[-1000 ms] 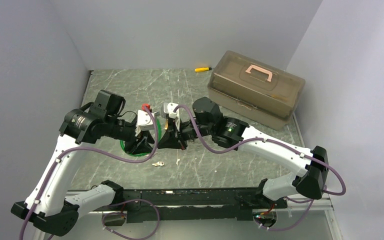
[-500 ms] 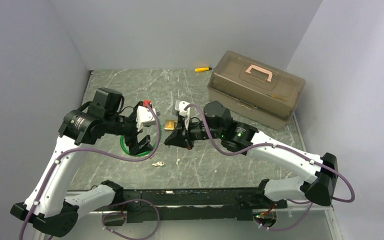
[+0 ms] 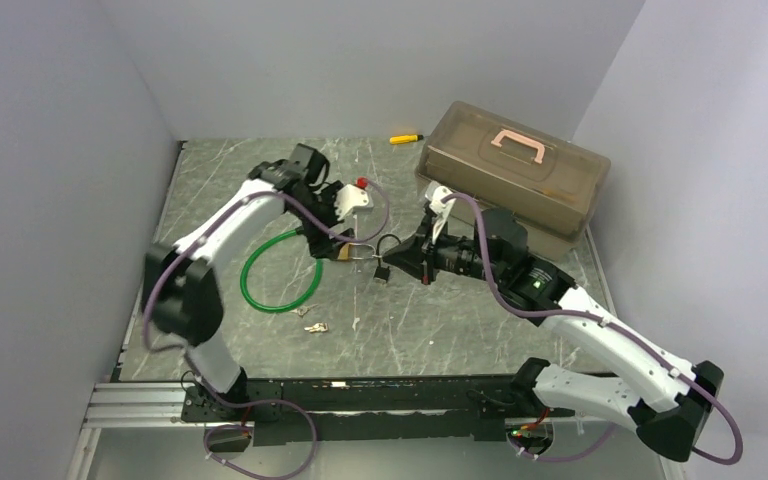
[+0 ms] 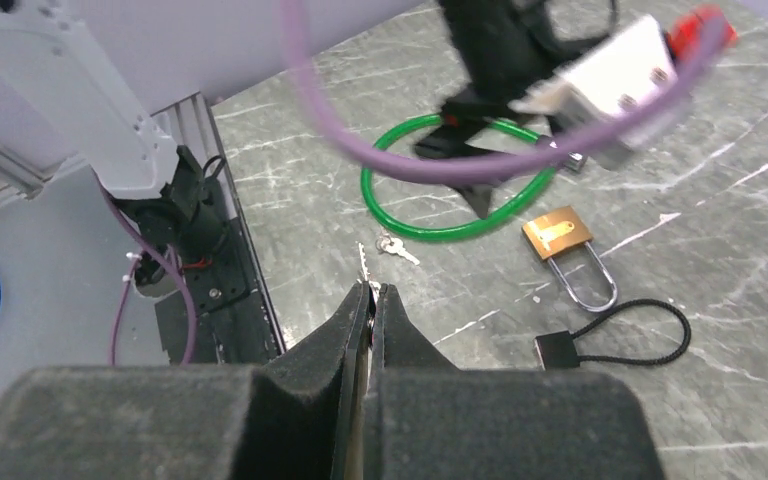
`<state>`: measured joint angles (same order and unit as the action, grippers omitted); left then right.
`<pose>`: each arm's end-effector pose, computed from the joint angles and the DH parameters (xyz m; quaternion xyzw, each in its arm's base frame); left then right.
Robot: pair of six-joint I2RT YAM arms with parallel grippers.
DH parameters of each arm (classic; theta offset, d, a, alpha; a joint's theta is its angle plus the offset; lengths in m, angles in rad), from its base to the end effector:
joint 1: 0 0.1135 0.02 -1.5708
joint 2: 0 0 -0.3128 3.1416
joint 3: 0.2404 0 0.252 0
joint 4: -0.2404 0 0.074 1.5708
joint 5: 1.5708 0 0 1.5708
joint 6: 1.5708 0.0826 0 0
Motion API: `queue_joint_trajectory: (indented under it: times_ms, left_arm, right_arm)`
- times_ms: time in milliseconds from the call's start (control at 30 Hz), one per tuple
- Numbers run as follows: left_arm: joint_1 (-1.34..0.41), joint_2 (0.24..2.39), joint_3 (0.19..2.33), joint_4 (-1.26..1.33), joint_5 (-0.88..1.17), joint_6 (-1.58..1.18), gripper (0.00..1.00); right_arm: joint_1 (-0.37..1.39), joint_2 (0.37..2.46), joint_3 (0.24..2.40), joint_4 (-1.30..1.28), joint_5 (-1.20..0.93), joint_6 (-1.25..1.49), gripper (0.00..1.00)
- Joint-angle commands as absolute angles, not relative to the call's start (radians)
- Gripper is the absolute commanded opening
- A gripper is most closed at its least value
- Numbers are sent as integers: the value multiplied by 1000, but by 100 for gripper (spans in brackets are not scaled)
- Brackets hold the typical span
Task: Unlock with the key
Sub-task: Pick up the key from the center of the board, then pick up the lock from the center of the board.
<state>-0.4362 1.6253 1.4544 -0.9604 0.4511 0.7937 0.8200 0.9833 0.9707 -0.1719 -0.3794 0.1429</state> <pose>0.3034 -0.1812 0.3091 0.5886 0.7488 -0.1770 0.2479 0.1416 0.1965 0.4031 -0.3645 0.6725 0.4191 0.4890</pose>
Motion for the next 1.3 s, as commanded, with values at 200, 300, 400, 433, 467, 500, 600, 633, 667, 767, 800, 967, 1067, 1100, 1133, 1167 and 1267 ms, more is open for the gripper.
queue_joint_trajectory:
  times_ms: [200, 300, 400, 433, 467, 500, 600, 633, 667, 767, 800, 967, 1067, 1100, 1133, 1167, 1267]
  left_arm:
    - [-437, 2047, 1757, -770, 374, 839, 99]
    - [-441, 2139, 1860, -813, 341, 796, 99]
    - [-443, 2173, 1879, -822, 308, 756, 99]
    - [-442, 2169, 1856, -798, 297, 744, 99]
    - [-443, 2160, 1833, -783, 297, 735, 98]
    - [-443, 2154, 1815, -782, 306, 729, 98]
    - [-446, 2145, 1787, -813, 331, 681, 95]
    - [-448, 2145, 1781, -822, 329, 665, 93]
    - [-448, 2145, 1775, -829, 321, 651, 92]
    - [-446, 2130, 1739, -818, 274, 620, 88]
    - [-441, 2119, 1720, -805, 265, 610, 88]
    - [-435, 2098, 1683, -811, 297, 565, 85]
    - [-436, 2099, 1674, -825, 310, 540, 83]
    - [-435, 2085, 1664, -826, 326, 535, 83]
    - [-435, 2064, 1652, -825, 342, 537, 83]
    - [-435, 2039, 1642, -827, 369, 541, 85]
    - [-439, 1970, 1630, -832, 432, 563, 89]
  right_arm:
    - [740, 881, 909, -169, -356, 211, 0]
    - [716, 879, 908, -153, -389, 225, 0]
    - [700, 890, 924, -153, -412, 225, 0]
    - [697, 892, 925, -149, -420, 224, 0]
    - [693, 893, 925, -144, -427, 225, 0]
    - [689, 894, 924, -140, -431, 226, 0]
    - [685, 891, 913, -119, -443, 235, 0]
    - [685, 890, 905, -108, -449, 241, 0]
    - [684, 892, 902, -97, -454, 247, 0]
    - [684, 909, 916, -101, -472, 249, 0]
    - [684, 911, 918, -103, -475, 248, 0]
    - [682, 897, 900, -102, -460, 252, 0]
    - [683, 893, 894, -97, -463, 256, 0]
    - [682, 893, 895, -97, -465, 257, 0]
    - [682, 893, 897, -98, -464, 255, 0]
    - [682, 892, 900, -103, -461, 253, 0]
    - [681, 886, 910, -117, -449, 242, 0]
